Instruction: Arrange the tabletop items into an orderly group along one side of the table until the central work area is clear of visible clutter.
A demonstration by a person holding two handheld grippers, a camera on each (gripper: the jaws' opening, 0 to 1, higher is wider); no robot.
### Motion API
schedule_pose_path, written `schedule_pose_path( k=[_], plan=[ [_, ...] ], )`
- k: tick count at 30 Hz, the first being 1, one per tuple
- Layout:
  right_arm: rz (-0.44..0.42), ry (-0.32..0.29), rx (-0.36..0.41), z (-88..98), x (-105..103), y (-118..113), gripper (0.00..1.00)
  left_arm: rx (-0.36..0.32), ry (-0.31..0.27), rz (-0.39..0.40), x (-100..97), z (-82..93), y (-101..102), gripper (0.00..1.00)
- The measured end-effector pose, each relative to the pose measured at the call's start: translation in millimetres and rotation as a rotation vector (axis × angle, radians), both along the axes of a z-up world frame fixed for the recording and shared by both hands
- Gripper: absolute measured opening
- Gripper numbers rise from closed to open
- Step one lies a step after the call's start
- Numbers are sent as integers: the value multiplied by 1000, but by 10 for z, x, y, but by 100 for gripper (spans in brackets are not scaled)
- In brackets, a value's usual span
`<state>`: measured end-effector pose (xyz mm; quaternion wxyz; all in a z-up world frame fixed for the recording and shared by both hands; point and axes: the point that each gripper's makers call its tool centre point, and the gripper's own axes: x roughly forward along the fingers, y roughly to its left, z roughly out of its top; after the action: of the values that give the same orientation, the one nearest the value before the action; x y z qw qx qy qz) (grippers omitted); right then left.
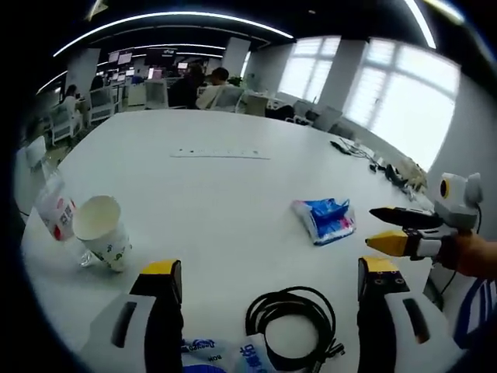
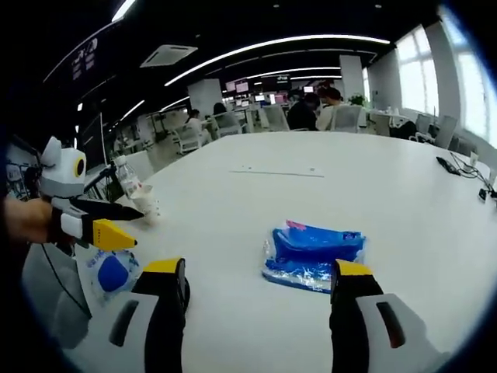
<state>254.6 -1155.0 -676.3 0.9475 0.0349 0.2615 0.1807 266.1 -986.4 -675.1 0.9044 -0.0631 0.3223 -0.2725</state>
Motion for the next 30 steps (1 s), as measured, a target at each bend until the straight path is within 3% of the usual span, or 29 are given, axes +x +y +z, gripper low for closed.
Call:
schedule_pose_path(
  k=[13, 17, 23, 30],
  plan=[
    [35, 10, 24, 16, 6, 208, 73, -16, 6, 18, -27, 8, 167, 89],
    [87, 12, 56, 50, -98, 479, 73, -5, -11, 33, -140, 43, 388, 87],
    [152, 44, 77, -76, -238, 874, 72, -17, 28, 125, -225, -53, 845, 86],
    [206, 61, 79, -114, -326, 1163, 71, 3, 35, 155, -354, -74, 1147, 86]
  ],
)
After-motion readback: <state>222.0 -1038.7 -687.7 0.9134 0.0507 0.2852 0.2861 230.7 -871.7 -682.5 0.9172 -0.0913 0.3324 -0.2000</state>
